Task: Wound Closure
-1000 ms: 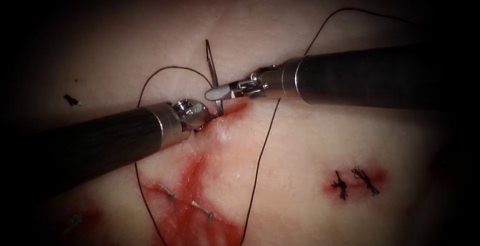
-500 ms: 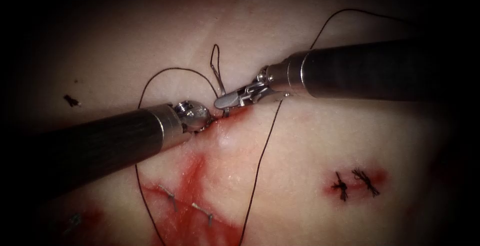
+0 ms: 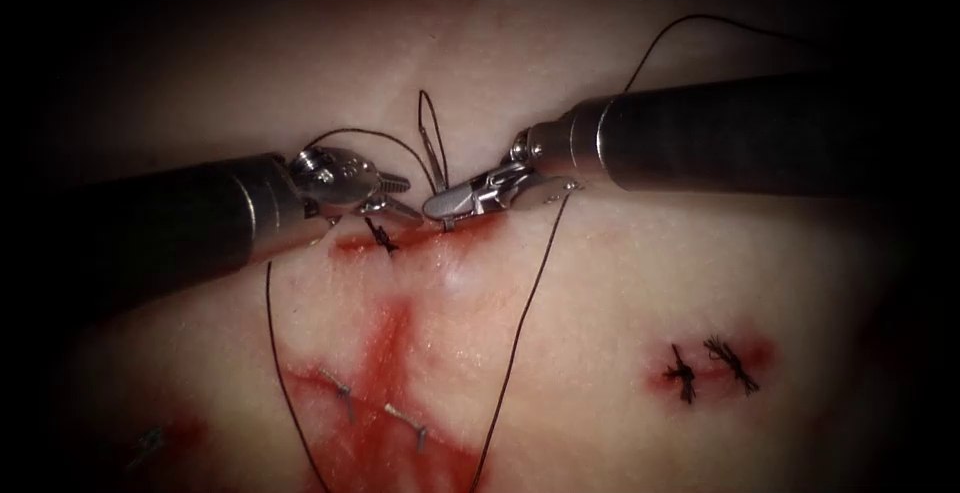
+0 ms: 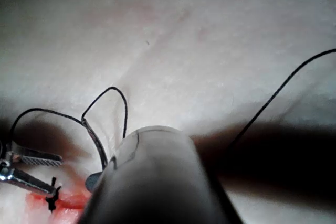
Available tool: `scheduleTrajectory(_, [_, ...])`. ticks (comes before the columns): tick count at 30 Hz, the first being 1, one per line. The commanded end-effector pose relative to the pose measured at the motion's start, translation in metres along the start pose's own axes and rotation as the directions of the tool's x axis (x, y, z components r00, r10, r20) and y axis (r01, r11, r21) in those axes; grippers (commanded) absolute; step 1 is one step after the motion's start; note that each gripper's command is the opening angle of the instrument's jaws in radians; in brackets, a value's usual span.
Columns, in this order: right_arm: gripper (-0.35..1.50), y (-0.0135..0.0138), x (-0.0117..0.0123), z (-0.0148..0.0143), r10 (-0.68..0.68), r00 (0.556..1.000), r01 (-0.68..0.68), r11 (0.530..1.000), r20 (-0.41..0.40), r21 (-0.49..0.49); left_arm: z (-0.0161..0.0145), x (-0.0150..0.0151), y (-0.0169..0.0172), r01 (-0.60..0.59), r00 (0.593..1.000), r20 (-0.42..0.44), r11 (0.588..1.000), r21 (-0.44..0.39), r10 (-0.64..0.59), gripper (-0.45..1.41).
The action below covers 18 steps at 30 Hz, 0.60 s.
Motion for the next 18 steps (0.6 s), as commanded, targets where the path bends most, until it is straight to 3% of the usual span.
scheduleTrajectory(1, [-0.35,0.0005,0.0005,0.0005,-0.001,1.0,0.001,1.0,-0.004,-0.002,0.0003,0.0004,0.0005,-0.006,1.0,-0.007,1.0,0.005,0.006,0.29])
scheduleTrajectory(7, [-0.35,0.0003,0.001,0.0002,-0.001,1.0,0.001,1.0,-0.012,-0.002,-0.0004,-0.0009,0.0059,-0.039,0.999,-0.023,0.999,0.015,0.039,0.21])
scheduleTrajectory(11, [-0.35,0.0003,0.001,0.0003,-0.001,1.0,0.001,1.0,-0.013,-0.002,0.0015,-0.0028,0.0098,-0.057,0.998,-0.023,0.998,-0.027,0.056,0.12])
scheduleTrajectory(18, [-0.35,0.0004,0.0011,0.0006,-0.001,1.0,0.001,1.0,-0.018,-0.002,0.0056,-0.0032,0.0113,-0.073,0.997,0.001,0.994,-0.087,0.073,0.05])
